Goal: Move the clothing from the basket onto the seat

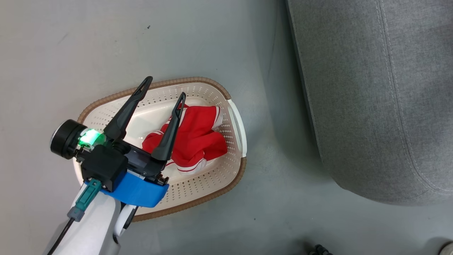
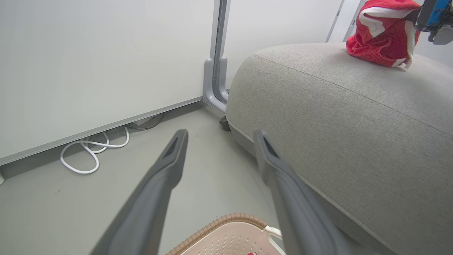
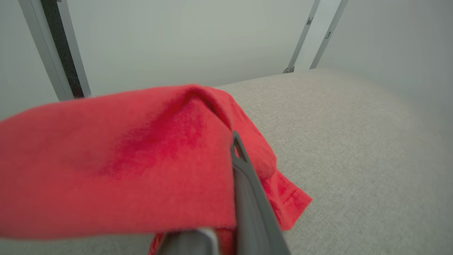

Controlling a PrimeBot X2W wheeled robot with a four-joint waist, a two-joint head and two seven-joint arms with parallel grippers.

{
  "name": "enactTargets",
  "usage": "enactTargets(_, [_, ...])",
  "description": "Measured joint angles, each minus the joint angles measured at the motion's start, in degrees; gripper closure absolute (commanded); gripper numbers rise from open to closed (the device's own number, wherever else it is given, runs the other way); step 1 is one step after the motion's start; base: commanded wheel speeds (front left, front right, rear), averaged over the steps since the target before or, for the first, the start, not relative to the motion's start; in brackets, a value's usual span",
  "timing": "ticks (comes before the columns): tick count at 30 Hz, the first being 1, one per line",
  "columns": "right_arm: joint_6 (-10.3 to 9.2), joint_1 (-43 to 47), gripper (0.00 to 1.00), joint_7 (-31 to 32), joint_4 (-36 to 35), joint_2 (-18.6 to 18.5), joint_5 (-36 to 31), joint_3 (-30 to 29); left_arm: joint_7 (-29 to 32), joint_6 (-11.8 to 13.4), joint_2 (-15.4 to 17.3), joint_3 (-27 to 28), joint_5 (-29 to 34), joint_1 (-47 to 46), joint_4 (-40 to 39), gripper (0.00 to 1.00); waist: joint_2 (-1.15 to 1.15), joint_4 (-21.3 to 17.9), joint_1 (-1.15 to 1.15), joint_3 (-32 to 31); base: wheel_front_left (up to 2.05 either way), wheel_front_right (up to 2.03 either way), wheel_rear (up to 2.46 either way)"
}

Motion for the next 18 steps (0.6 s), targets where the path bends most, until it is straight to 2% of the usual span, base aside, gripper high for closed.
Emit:
enactTargets(1, [0.0, 0.0, 0.06, -0.1, 0.9, 0.2, -0.9, -0.4, 0.0, 0.0, 0.0, 0.0, 0.0, 0.0, -0.1, 0.0, 0.0, 0.0, 0.0, 0.0, 0.0, 0.0, 0.0])
enactTargets(2, [0.0, -0.1, 0.0, 0.0, 1.8, 0.5, -1.6, -0.8, 0.0, 0.0, 0.1, 0.0, 0.0, 0.0, -0.1, 0.0, 0.0, 0.0, 0.0, -0.1, 0.0, 0.0, 0.0])
enactTargets(10, [0.0, 0.6, 0.0, -2.3, 6.0, 1.1, -5.3, -0.9, 0.0, 0.2, -0.7, -0.1, -0.2, 0.4, 0.5, 0.0, 0.0, 0.2, -0.01, -2.9, 0.0, 0.0, 0.0])
enactTargets(18, [0.0, 4.4, 0.0, -4.2, 8.7, 1.6, -6.9, 0.7, 0.0, 0.3, -3.3, -0.1, -1.5, 1.2, 2.2, 0.0, 0.0, 1.1, -0.01, -7.6, 0.0, 0.0, 0.0])
